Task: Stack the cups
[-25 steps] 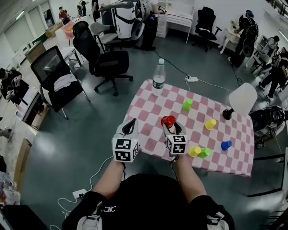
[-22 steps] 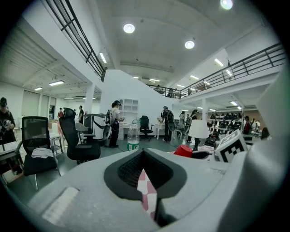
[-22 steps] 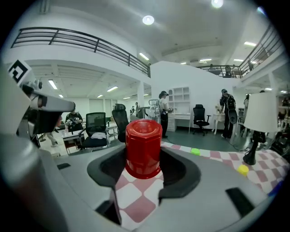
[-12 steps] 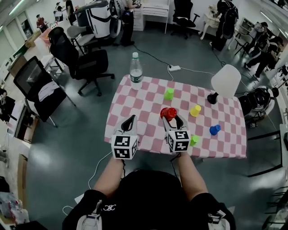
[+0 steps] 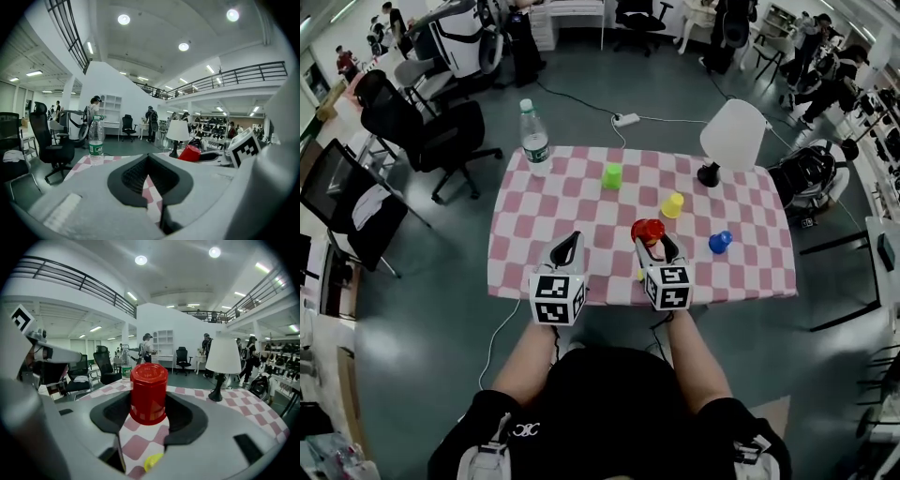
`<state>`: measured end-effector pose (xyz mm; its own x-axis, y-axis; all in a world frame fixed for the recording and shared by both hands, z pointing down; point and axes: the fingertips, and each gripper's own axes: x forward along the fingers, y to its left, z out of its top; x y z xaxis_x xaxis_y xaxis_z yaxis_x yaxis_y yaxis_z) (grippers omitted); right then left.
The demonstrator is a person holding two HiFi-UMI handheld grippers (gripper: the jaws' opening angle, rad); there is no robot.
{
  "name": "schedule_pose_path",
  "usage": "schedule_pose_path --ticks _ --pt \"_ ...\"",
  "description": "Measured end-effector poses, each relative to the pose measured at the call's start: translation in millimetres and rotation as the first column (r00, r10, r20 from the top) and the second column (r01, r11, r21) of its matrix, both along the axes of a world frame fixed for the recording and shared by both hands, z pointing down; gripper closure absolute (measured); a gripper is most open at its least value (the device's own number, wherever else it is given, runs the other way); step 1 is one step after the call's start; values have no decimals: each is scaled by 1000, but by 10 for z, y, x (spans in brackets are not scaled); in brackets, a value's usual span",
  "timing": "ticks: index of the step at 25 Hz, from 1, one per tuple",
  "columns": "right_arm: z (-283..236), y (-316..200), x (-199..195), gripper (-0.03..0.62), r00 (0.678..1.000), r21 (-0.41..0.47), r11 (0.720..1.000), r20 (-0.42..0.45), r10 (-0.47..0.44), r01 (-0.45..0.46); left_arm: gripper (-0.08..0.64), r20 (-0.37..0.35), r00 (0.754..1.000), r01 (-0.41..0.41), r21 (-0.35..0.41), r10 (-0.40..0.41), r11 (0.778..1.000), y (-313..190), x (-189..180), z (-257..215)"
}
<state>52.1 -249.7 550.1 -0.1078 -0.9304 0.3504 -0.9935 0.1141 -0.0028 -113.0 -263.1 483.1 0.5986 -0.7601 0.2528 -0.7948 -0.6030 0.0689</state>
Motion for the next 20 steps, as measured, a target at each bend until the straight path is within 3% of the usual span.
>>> schedule_pose_path --ticks 20 --pt "614 559 905 360 993 -132 984 10 120 -118 545 24 997 -73 -67 75 995 329 770 263"
